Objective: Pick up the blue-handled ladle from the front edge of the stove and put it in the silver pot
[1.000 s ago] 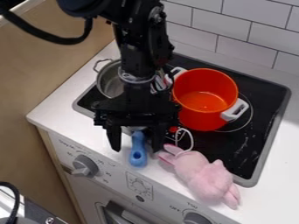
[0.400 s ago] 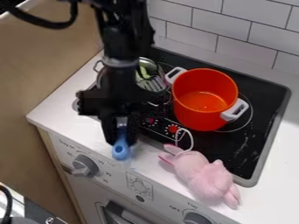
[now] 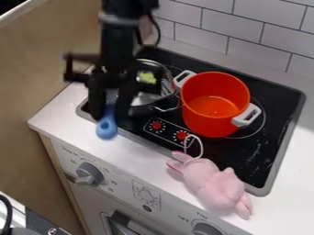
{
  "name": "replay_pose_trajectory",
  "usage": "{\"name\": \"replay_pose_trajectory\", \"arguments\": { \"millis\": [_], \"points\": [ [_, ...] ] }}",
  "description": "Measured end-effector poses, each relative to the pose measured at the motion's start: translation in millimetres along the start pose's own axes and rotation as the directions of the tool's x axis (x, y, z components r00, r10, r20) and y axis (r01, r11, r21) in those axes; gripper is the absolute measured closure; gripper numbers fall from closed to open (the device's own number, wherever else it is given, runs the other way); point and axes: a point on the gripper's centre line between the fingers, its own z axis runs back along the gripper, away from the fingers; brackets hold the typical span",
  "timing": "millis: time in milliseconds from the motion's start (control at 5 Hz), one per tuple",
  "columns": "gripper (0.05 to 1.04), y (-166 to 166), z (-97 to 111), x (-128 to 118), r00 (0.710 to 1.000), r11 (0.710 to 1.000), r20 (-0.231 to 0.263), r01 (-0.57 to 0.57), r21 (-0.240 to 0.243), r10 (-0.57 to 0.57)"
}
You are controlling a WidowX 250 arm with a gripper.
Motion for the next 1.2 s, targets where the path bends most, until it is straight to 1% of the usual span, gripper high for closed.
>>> {"name": "replay_pose_trajectory", "arguments": {
  "millis": [200, 400, 800, 1000, 1200],
  "points": [
    [0.808, 8, 24, 6, 1.000, 1.000, 0.013, 0.008, 0.030, -0.008],
    [0.808, 12, 36, 22, 0.999, 0.998, 0.012, 0.043, 0.048, -0.044],
    [0.808, 4, 39, 54, 0.995, 0.995, 0.036, 0.091, 0.027, -0.092],
    [0.808, 1, 35, 67, 0.993, 0.994, 0.053, 0.109, 0.019, -0.109],
    [0.808, -4, 26, 80, 0.990, 0.993, 0.079, 0.117, 0.005, -0.117]
  ]
}}
